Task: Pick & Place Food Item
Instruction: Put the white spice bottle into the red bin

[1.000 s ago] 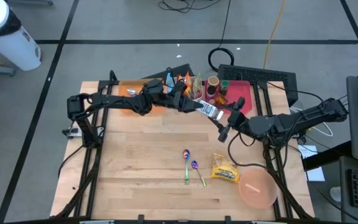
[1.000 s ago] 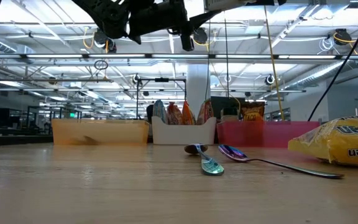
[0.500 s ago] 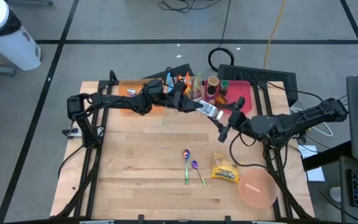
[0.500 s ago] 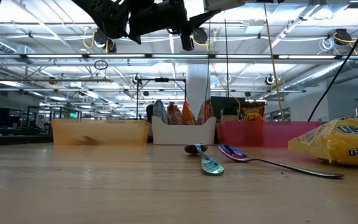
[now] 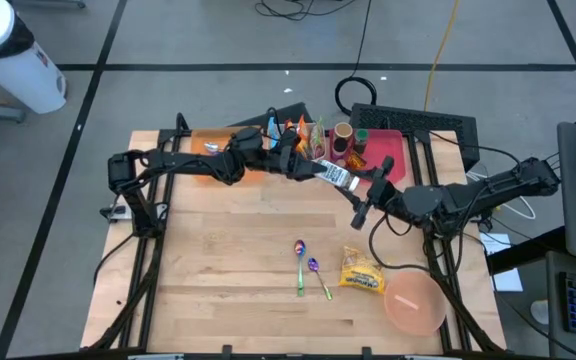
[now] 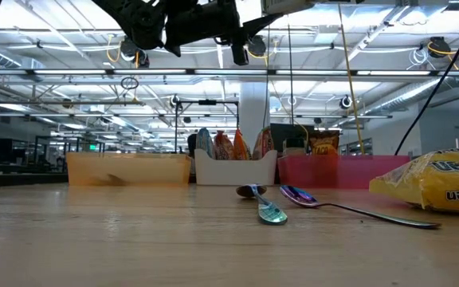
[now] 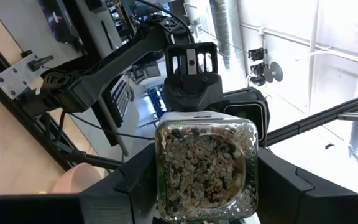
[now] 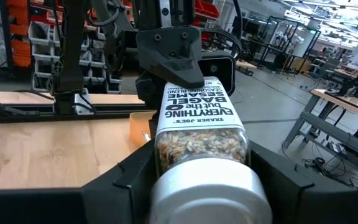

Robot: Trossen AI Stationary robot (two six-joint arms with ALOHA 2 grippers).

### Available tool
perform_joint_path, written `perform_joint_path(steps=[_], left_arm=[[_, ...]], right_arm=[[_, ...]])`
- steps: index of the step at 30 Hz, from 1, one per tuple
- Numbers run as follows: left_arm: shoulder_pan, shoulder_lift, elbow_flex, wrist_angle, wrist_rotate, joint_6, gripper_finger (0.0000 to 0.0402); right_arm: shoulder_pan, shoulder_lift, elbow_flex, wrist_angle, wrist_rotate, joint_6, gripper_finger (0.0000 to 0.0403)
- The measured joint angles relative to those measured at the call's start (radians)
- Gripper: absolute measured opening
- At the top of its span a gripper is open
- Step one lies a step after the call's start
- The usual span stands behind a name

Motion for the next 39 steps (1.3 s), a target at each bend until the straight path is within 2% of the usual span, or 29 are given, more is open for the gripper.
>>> perform_joint_path(steps=[2,9,14,22,28,34,39], left_arm=[[0.000,0.000,0.000,0.000,0.001,-0.001,0.0219],[0.004,0.000,0.000,0.002,0.002,0.001,0.0324],[0.038,0.000,0.000,0.021,0.021,0.014,0.0358],[0.116,0.001,0.000,0.084,0.059,-0.001,0.0366],[0.144,-0.007,0.000,0.082,0.074,-0.002,0.0367],[0.146,-0.011,0.000,0.082,0.076,-0.004,0.0367],[0.141,-0.011,0.000,0.082,0.083,-0.005,0.0367]], right_arm=[[0.000,0.000,0.000,0.002,0.000,0.000,0.0191],[-0.001,0.000,0.000,0.048,0.021,-0.057,0.0191],[-0.001,-0.010,0.017,0.060,0.064,-0.097,0.0191],[-0.001,-0.048,0.119,-0.004,0.178,-0.177,0.0191],[-0.036,-0.052,0.281,-0.207,0.246,-0.202,0.0191],[-0.158,-0.032,0.460,-0.490,0.241,-0.137,0.0191],[-0.280,-0.010,0.581,-0.630,0.229,-0.132,0.0191]])
